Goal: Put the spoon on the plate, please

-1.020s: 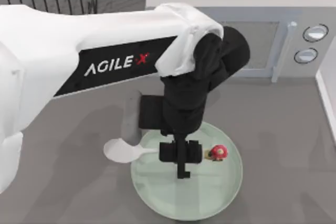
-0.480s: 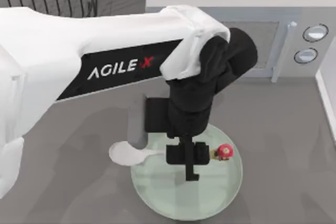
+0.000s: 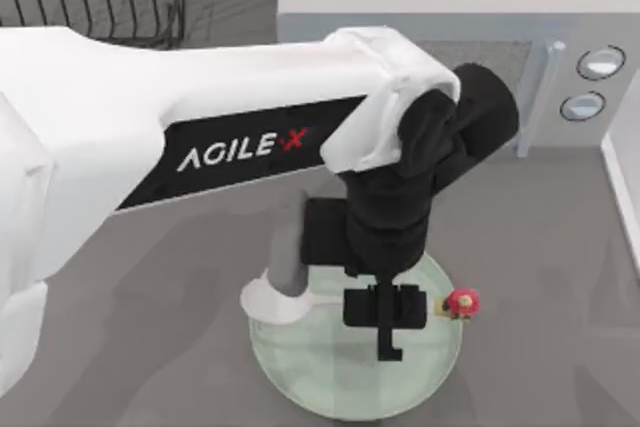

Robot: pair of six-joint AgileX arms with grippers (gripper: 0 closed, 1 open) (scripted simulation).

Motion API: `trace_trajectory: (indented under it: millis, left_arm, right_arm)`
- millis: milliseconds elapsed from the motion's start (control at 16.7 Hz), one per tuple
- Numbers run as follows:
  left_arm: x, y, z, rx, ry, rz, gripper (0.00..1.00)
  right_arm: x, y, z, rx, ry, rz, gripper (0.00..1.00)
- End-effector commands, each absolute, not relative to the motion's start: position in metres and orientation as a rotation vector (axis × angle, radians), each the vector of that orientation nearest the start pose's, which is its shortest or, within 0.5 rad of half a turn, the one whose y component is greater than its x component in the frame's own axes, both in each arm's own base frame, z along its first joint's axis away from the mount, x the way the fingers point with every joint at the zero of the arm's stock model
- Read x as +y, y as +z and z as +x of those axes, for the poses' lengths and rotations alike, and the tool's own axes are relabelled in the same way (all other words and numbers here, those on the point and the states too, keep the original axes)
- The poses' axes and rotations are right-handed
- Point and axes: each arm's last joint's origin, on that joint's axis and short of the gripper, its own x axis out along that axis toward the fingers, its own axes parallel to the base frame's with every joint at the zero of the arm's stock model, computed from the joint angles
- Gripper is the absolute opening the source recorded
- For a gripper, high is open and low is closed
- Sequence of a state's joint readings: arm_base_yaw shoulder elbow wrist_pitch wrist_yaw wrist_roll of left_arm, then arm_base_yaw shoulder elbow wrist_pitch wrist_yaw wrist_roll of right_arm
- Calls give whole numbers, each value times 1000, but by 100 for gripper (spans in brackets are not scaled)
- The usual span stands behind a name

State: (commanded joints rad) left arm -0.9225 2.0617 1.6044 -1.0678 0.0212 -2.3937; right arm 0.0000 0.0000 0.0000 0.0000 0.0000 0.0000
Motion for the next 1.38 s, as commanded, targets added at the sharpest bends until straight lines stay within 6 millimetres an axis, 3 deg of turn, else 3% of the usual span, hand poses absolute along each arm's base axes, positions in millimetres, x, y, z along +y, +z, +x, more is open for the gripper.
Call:
trace_trajectory:
  millis: [360, 780, 1380]
  left_arm:
    - [-329, 183, 237, 1318, 1014, -1211, 0]
    - [-322, 179, 246, 1272, 1027, -1253, 0]
    - [-302, 135, 258, 1193, 1203, -1177, 0]
  right_arm:
    - [-1, 160, 106, 0, 0, 0, 100]
    - [-1, 160, 106, 0, 0, 0, 100]
    - [-1, 160, 106, 0, 0, 0, 100]
